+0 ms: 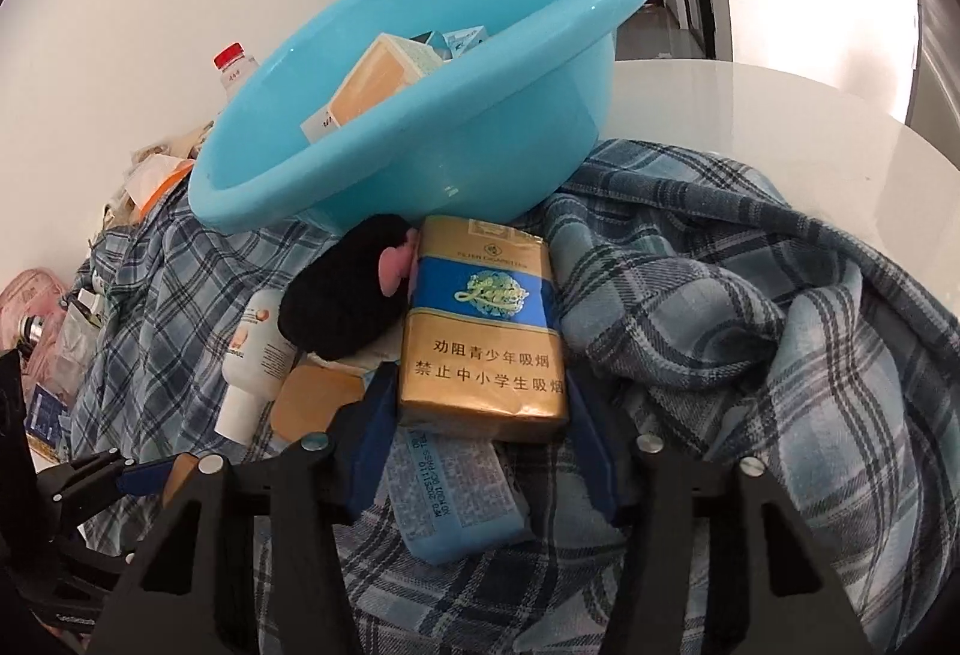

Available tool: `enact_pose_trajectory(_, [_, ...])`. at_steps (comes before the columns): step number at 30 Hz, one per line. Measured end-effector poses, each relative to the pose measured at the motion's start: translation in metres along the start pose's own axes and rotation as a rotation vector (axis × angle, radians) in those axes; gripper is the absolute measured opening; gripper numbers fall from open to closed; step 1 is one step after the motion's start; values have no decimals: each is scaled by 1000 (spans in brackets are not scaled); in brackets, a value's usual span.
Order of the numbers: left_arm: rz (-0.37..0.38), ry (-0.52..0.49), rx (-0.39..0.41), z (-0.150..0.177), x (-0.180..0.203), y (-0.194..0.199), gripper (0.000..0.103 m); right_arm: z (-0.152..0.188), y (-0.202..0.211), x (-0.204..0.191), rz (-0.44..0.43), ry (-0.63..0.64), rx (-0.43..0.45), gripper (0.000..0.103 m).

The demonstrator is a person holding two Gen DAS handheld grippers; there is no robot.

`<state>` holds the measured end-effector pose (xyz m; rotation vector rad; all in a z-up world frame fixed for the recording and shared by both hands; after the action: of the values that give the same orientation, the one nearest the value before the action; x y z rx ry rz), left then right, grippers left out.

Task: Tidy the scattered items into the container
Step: 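Grasp the orange soap bar with the left tool while the right tool grasps the blue-gold cigarette pack, then carry the orange soap bar in the left tool while the right tool carries the cigarette pack to the basin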

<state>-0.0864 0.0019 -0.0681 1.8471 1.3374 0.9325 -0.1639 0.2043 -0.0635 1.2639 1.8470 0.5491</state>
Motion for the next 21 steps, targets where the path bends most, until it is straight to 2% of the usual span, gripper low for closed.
enact_pose_trajectory(8, [-7,-10,9,1,2,6,67,10,51,-18,11,47,85,52])
enact_pose_trajectory(17, [-7,-44,35,13,16,24,67,44,85,-27,35,66,77,52])
enact_pose_trajectory(19, [-18,-48,43,16,17,28,67,56,85,-24,82,44,37,52])
enact_pose_trajectory(21, [-32,-52,52,19,18,32,67,67,87,-20,82,6,21,52])
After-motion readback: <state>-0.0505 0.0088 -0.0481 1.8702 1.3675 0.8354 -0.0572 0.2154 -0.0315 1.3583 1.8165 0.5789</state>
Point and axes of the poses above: each gripper's, at about its wrist camera, not at the fingertips, and y roughly against the way its jaws point, x to its right, z to its underside, the point moved 2 cm from there along -y, roughly the way its jaws point, and after that the axes turned 6 degrees about -y, right-handed, at the moved point
